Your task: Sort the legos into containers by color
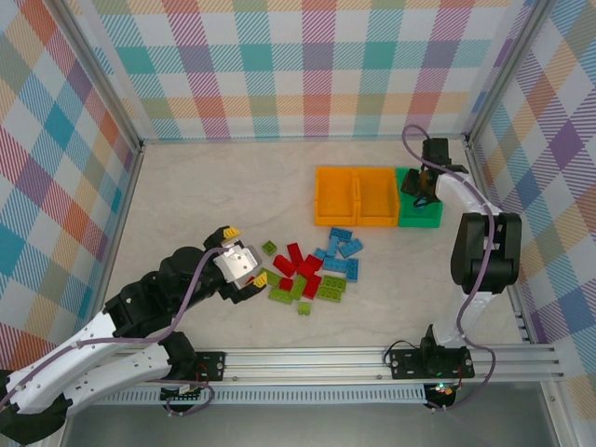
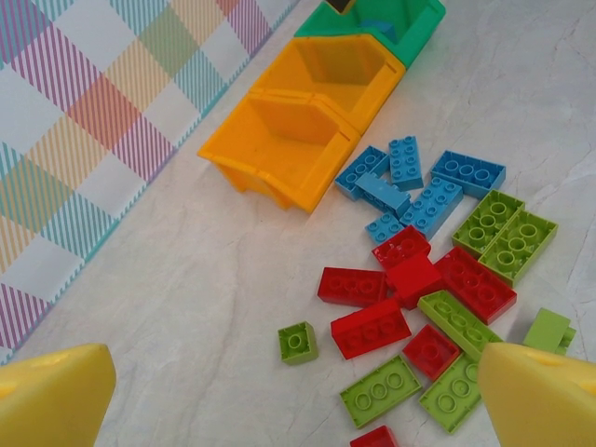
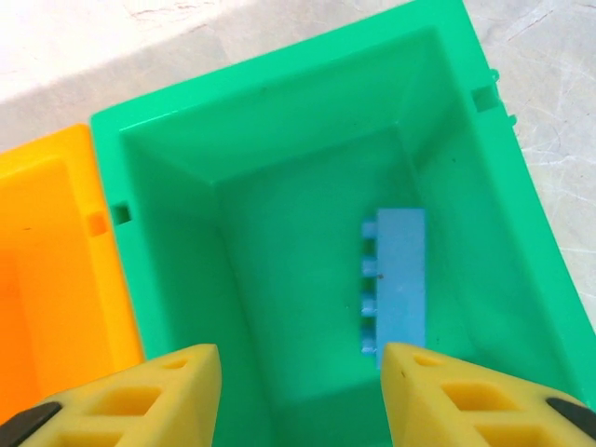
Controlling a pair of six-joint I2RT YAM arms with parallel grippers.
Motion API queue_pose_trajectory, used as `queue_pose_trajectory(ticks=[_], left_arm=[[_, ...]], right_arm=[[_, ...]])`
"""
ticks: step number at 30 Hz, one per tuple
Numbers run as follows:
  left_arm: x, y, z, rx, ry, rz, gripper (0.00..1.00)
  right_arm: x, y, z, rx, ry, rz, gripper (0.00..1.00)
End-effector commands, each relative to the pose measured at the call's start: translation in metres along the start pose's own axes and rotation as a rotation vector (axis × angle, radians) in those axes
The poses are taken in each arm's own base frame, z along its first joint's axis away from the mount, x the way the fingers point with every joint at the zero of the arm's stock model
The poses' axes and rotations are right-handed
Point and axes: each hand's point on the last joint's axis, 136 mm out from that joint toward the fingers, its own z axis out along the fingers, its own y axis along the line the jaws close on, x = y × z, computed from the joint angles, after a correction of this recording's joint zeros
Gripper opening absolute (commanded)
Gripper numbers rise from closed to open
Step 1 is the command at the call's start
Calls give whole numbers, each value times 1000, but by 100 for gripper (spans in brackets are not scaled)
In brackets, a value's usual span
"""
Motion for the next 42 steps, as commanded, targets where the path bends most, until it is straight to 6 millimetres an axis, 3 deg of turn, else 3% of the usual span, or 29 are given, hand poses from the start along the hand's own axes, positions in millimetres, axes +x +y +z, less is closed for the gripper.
queue_pose_trajectory(ticks=[1, 5, 11, 15, 17, 19, 25, 29, 32, 35, 39, 42], left_arm=[[-3, 3, 0, -21, -10, 0, 100], [1, 3, 0, -23, 7, 27, 100], [17, 15, 15, -112, 112, -2, 100], [15, 48, 29, -321, 149, -348, 100], [33, 61, 35, -425, 207, -592, 100], [54, 58, 49, -451, 285, -798, 100], [112, 40, 102, -423, 459, -1239, 96], [147, 25, 129, -439, 715, -1380, 88], [156, 10, 151, -410, 839, -1402, 87], [158, 0, 176, -364, 850, -1460, 87], [167, -1, 196, -395, 880, -1483, 87], [175, -2, 208, -391, 906, -1485, 82]], right_arm=[[-22, 20, -55, -110, -89, 28, 50], [5, 58, -98, -281, -94, -11, 54], [90, 110, -134, -450, 46, -114, 55], [157, 147, -155, -572, 188, -199, 60], [182, 156, -164, -596, 256, -221, 64], [201, 161, -173, -613, 301, -250, 68], [224, 158, -200, -648, 340, -293, 80], [230, 153, -211, -671, 326, -287, 84], [231, 152, -217, -690, 315, -269, 86], [234, 151, -222, -700, 312, -265, 89], [240, 145, -224, -677, 318, -263, 93], [244, 142, -226, -667, 319, -263, 96]])
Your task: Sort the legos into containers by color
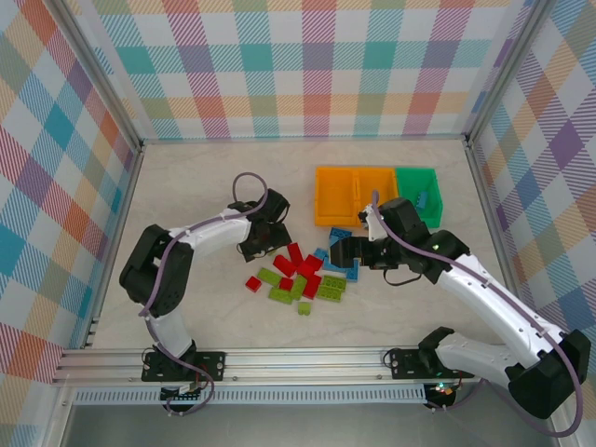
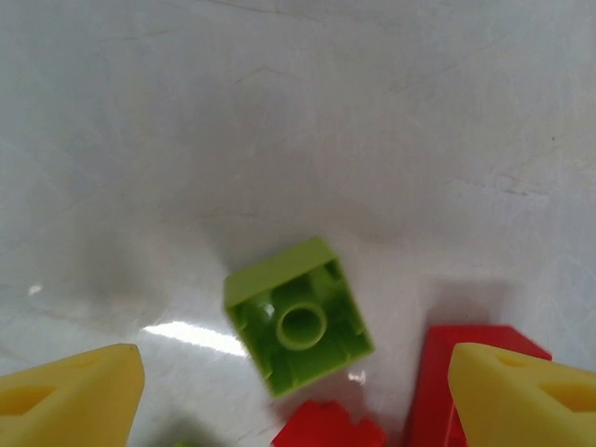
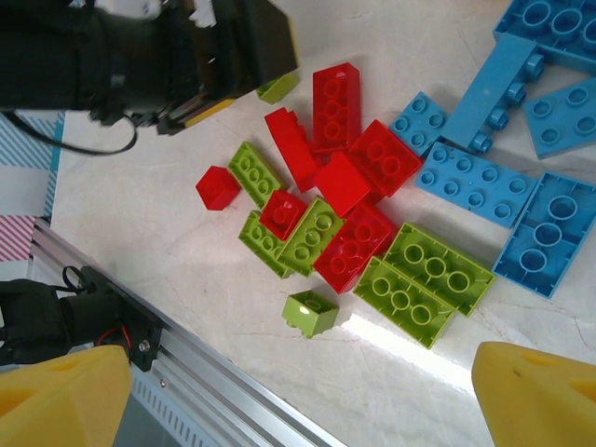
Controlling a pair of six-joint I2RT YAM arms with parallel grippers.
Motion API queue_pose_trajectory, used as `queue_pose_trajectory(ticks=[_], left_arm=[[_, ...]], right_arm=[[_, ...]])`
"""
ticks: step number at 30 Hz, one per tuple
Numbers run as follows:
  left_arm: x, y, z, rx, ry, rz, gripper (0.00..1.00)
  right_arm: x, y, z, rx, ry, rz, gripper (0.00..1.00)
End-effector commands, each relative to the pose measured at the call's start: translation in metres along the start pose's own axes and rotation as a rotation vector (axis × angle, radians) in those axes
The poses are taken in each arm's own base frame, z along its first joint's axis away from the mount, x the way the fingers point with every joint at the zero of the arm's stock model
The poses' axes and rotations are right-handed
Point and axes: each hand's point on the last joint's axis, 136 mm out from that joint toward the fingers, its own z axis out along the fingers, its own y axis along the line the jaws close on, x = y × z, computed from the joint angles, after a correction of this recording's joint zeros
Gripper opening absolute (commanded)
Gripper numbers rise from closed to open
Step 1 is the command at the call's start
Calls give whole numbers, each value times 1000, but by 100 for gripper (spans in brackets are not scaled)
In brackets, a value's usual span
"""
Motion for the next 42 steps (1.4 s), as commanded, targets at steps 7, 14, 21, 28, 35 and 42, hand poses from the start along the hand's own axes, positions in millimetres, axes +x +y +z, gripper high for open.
queue_pose_trajectory(ticks=[7, 14, 21, 28, 35, 42], left_arm=[[3, 2, 27, -20, 84, -63, 57], [0, 2, 15, 5, 75, -13, 35], [-33, -78, -75, 321, -104, 184, 29], [-46, -190, -109, 436, -235, 489, 29], [-73, -242, -59, 400, -266, 545, 28], [-79, -257, -33, 391, -275, 549, 43]], right_arm=[[20, -5, -5, 30, 34, 46, 100], [21, -3, -2, 37, 45, 48, 100], [12, -2, -6, 47, -18, 52, 100], [4, -9, -15, 73, -109, 57, 100], [10, -13, -18, 72, -116, 84, 100], [17, -19, -21, 80, -128, 95, 100]])
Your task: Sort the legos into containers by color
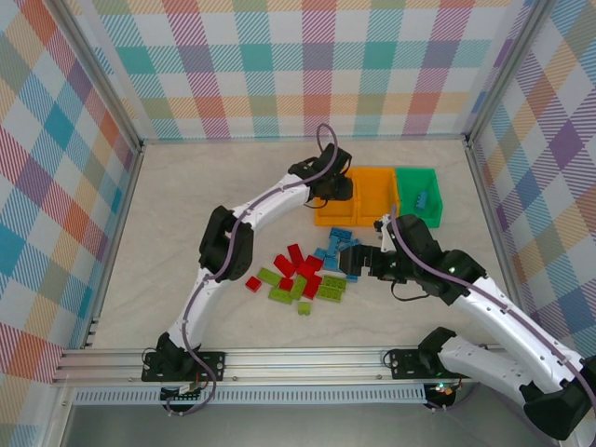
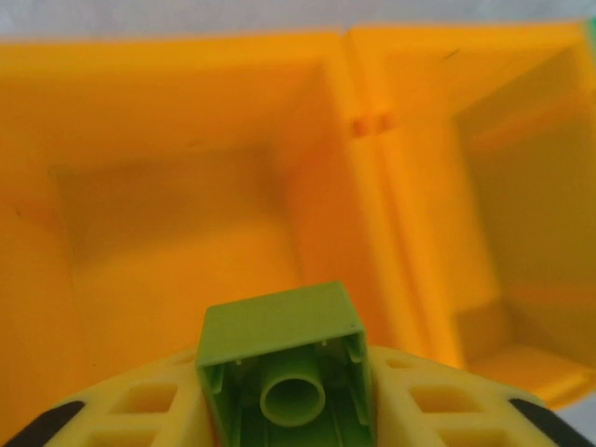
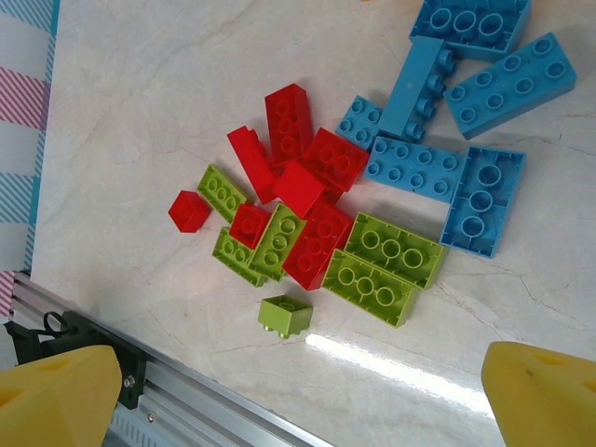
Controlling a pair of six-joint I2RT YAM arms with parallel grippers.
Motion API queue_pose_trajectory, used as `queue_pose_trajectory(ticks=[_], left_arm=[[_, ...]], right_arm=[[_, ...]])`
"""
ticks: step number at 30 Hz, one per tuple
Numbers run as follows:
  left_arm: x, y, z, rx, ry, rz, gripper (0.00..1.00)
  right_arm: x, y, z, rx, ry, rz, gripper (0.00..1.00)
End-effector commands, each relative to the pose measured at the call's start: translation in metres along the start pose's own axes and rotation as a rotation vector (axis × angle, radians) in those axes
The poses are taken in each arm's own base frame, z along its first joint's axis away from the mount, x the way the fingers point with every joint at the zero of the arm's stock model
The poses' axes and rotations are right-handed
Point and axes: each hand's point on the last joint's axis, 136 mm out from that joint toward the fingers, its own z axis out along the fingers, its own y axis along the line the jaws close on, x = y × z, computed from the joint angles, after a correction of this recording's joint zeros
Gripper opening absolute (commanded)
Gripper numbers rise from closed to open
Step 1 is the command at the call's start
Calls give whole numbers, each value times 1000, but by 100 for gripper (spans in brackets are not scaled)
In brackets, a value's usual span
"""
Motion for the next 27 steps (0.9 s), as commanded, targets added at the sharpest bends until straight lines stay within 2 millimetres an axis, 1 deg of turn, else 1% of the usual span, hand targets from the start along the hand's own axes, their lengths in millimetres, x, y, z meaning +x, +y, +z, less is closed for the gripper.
queue_pose_trajectory(ticks=[1, 5, 9, 11, 12, 14, 16, 18, 20, 24, 26, 27], left_arm=[[-27, -11, -25, 27, -64, 19, 44], [-35, -21, -44, 51, -94, 28, 52], [-42, -32, -74, 80, -125, 40, 54], [-41, -35, -95, 101, -139, 52, 50], [-42, -35, -111, 109, -156, 61, 50], [-38, -32, -144, 126, -204, 87, 49], [-30, -28, -178, 150, -250, 130, 48], [-14, -22, -209, 177, -270, 198, 48], [10, -18, -242, 220, -274, 296, 48], [63, -1, -291, 250, -267, 479, 51], [88, 10, -314, 252, -265, 560, 52], [99, 15, -323, 254, -264, 597, 54]], right_arm=[[4, -4, -1, 7, -5, 10, 100], [5, -6, -1, 21, -5, 4, 100], [2, -5, 3, 23, -4, 3, 100], [1, -5, 6, 25, -2, 0, 100], [0, -6, 7, 34, 2, -2, 100], [3, -17, 13, 96, 25, 7, 100], [9, -27, 21, 158, 70, 19, 100], [17, -30, 33, 184, 128, 18, 98], [28, -26, 48, 198, 187, 2, 98], [50, -20, 80, 240, 276, -8, 100], [58, -20, 96, 275, 291, 4, 100], [61, -19, 102, 288, 291, 7, 100]])
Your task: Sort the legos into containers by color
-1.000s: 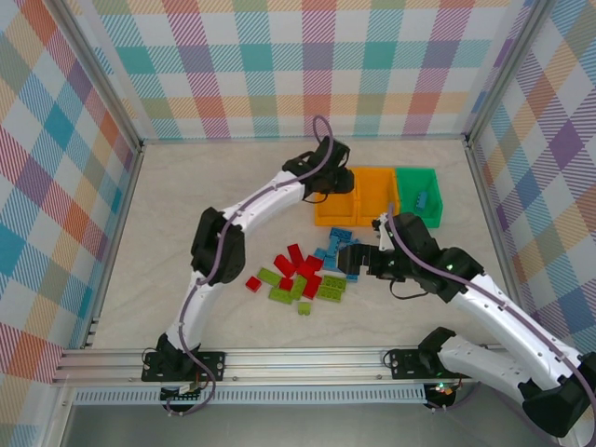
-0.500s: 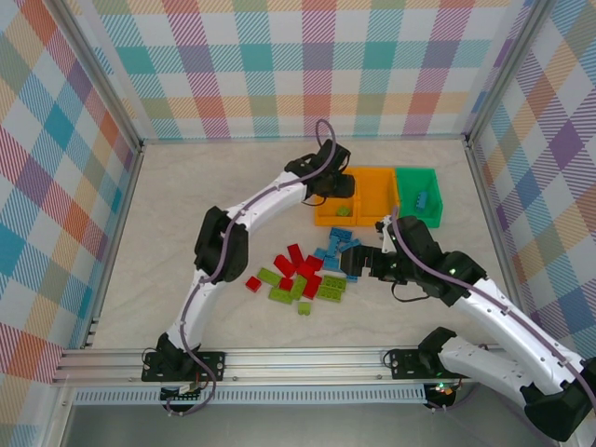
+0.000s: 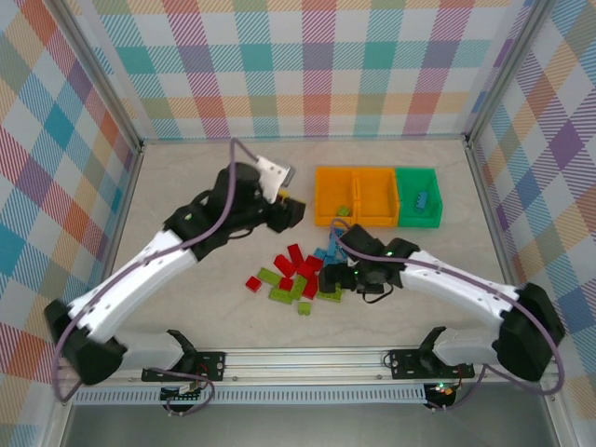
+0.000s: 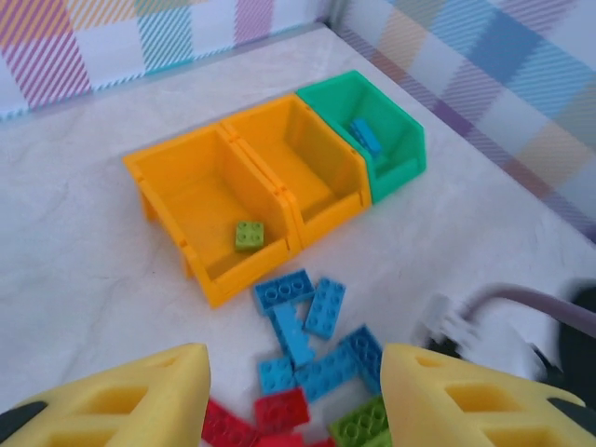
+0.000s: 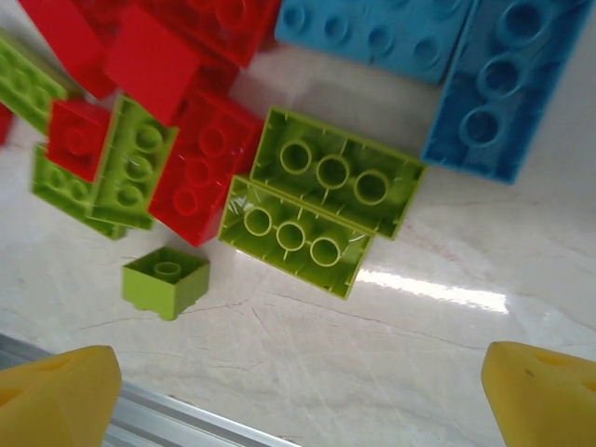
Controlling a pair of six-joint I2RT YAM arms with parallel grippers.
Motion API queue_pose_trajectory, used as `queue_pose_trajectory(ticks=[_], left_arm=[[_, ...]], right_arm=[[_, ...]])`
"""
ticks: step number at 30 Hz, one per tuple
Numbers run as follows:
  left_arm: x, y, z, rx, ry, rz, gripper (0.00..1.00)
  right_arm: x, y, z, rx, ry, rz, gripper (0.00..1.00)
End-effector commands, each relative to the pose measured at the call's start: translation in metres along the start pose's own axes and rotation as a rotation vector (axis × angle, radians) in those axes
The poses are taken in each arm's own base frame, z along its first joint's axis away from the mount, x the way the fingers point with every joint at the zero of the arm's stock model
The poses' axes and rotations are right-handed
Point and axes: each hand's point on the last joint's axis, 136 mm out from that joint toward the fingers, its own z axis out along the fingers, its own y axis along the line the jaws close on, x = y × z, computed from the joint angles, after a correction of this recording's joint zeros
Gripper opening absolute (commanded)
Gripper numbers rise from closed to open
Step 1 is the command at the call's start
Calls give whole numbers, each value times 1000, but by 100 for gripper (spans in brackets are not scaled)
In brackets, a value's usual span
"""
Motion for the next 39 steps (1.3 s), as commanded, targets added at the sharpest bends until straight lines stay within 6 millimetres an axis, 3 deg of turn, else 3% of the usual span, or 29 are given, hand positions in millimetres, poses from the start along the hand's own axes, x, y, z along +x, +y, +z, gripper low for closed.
queue_pose_trajectory(ticks=[1, 5, 8, 11, 19, 28, 36, 39], left_arm=[[47, -14, -31, 80, 87, 214, 55], [90, -21, -63, 159, 88, 441, 72], [110, -19, -67, 165, 46, 558, 90], [122, -20, -64, 176, -6, 608, 100], [148, -21, -54, 214, 17, 659, 100], [153, -20, -51, 208, 0, 655, 100], [156, -18, -48, 204, 1, 653, 100], [157, -18, -47, 203, 6, 651, 100]], right_arm=[[-8, 15, 13, 15, -35, 54, 100], [-7, 18, 36, 65, -50, 85, 100], [-6, 17, 47, 83, -64, 103, 100], [-7, 15, 53, 91, -83, 115, 100], [-6, 1, 70, 172, -78, 112, 96], [1, -7, 83, 190, -53, 86, 75], [1, -9, 70, 186, -68, 60, 76], [-1, -2, 56, 133, -101, 54, 87]])
